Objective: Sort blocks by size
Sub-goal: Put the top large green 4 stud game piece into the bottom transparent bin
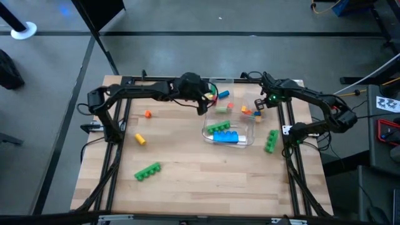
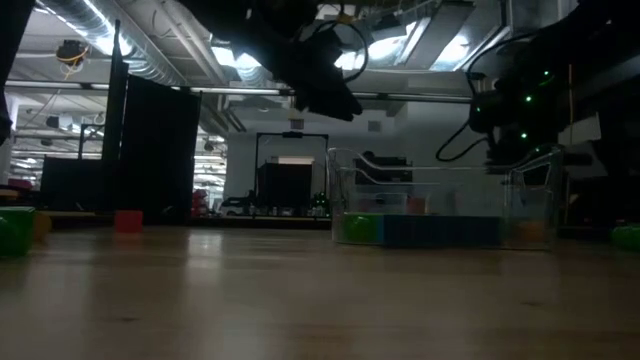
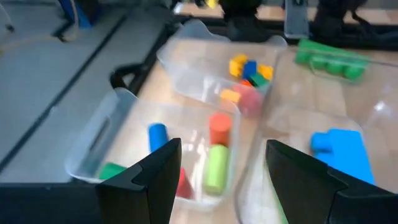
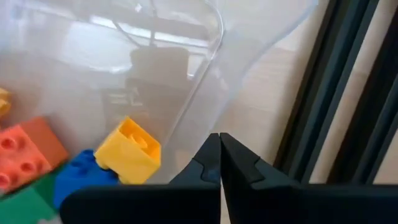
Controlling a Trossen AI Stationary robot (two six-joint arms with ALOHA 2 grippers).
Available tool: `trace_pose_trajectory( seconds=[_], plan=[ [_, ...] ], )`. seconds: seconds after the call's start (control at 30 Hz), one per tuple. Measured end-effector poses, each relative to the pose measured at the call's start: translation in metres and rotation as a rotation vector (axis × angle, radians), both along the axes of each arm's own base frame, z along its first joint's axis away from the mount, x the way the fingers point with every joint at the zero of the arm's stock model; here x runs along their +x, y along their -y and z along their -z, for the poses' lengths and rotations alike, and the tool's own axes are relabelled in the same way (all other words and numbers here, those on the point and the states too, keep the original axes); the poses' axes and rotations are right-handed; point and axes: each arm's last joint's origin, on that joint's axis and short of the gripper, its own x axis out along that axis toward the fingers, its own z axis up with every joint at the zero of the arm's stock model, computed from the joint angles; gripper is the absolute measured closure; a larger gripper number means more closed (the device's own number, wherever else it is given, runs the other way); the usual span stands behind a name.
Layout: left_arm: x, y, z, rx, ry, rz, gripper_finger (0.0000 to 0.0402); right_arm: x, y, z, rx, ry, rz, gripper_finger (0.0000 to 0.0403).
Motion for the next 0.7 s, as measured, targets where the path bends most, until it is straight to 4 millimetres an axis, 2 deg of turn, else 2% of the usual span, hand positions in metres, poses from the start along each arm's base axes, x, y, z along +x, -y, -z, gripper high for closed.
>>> trace_pose_trajectory(
  seconds=[0.13, 0.37, 0.7],
  plan=[
    [0.001, 0.011, 0.003, -0.015, -0.034, 0.024, 0.0183, 0.001, 0.001, 0.0, -0.01, 0.028, 0.024, 0.04],
    [0.007, 0.032, 0.001, -0.026, -0.018, 0.072, 0.0183, 0.013, 0.014, -0.005, -0.12, 0.19, 0.011, 0.04],
    [0.012, 0.063, 0.004, -0.04, -0.056, 0.149, 0.0183, 0.024, 0.029, -0.005, -0.247, 0.269, 0.017, 0.04]
  ],
)
